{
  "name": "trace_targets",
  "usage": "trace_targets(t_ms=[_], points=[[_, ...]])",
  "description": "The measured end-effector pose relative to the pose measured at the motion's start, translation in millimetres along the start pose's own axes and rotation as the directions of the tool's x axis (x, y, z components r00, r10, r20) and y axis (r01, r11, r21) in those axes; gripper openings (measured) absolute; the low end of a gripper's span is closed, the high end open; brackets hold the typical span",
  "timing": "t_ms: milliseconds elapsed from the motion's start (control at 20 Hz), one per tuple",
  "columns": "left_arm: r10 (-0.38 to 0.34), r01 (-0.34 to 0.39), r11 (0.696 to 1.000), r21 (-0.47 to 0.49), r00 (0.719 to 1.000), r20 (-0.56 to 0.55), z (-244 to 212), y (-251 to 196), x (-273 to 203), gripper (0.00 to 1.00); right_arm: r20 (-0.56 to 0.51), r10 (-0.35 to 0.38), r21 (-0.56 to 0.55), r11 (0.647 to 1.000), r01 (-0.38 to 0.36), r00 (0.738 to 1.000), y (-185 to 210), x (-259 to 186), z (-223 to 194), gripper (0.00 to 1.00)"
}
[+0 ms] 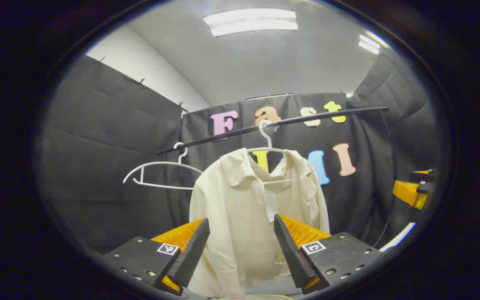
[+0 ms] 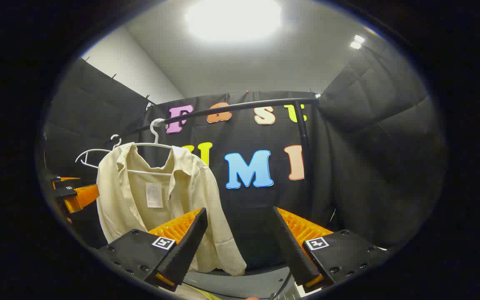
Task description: Grasp the clothes on the hanger with both hands and then place them into the laundry hamper below.
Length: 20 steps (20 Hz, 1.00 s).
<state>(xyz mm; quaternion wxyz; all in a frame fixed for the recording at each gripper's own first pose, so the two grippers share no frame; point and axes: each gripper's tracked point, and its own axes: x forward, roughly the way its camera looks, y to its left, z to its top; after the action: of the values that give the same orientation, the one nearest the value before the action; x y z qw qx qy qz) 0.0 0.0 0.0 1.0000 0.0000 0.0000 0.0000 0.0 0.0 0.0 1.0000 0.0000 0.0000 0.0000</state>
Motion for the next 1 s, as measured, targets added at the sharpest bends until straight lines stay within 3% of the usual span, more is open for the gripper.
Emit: trace_targets(t_ms=[300,1000], points=[[-0.013,0.013,1.0,0.013,1.0,0.002,1,5,13,0.9,-0.001,0.023,-0.027,0.999,-0.023,1.0,24,10,1,0.97],[-0.017,0.017,0.999,0.032,1.0,0.0,1,-1,30,0.92,-0.019,0.056,-0.027,0.998,-0.057,0.998,27,28,1,0.96]])
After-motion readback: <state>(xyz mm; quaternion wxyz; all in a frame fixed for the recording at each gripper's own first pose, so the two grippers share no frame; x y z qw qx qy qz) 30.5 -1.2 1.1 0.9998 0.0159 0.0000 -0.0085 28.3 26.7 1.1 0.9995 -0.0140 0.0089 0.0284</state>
